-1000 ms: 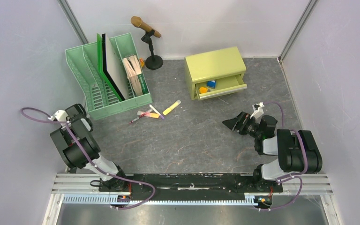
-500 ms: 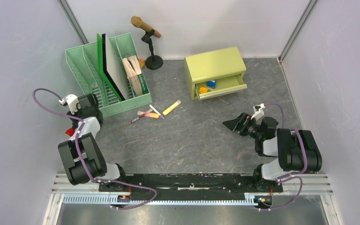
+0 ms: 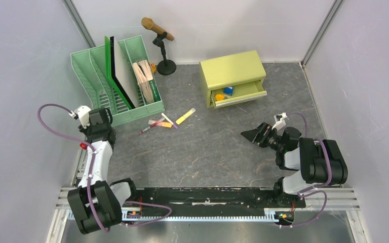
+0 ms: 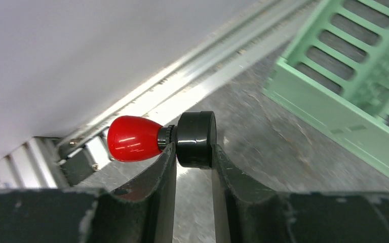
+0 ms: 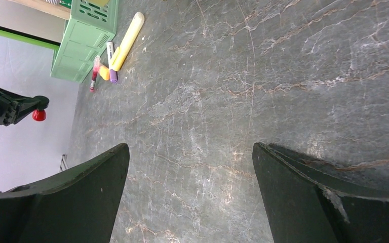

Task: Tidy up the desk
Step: Pick up the stationery from the center of the board.

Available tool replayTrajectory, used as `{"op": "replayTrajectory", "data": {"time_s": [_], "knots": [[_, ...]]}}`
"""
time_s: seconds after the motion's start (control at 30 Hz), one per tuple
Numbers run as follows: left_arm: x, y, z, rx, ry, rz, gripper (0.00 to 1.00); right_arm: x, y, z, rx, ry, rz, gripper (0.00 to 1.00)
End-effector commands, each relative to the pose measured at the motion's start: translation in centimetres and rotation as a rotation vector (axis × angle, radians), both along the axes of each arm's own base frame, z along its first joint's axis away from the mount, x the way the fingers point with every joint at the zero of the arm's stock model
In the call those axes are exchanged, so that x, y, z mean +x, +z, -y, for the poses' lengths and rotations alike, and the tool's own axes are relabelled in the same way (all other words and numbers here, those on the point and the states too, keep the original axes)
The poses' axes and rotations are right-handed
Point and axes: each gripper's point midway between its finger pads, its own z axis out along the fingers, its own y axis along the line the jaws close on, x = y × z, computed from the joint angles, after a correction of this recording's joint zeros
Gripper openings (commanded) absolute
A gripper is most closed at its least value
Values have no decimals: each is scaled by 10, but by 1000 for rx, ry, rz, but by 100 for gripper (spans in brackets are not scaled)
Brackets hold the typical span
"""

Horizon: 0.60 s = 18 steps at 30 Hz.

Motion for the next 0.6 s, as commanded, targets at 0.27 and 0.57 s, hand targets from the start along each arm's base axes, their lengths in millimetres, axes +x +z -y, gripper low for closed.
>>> {"op": "replayTrajectory", "data": {"time_s": [0.27,0.57], "knots": [[28,7,142,-596,-547,178,2,-36,-44,8,-100,8,-257,99],[15,3,223,-909,-801,187,2,-41,-32,15,-201,44,-259,99]]}}
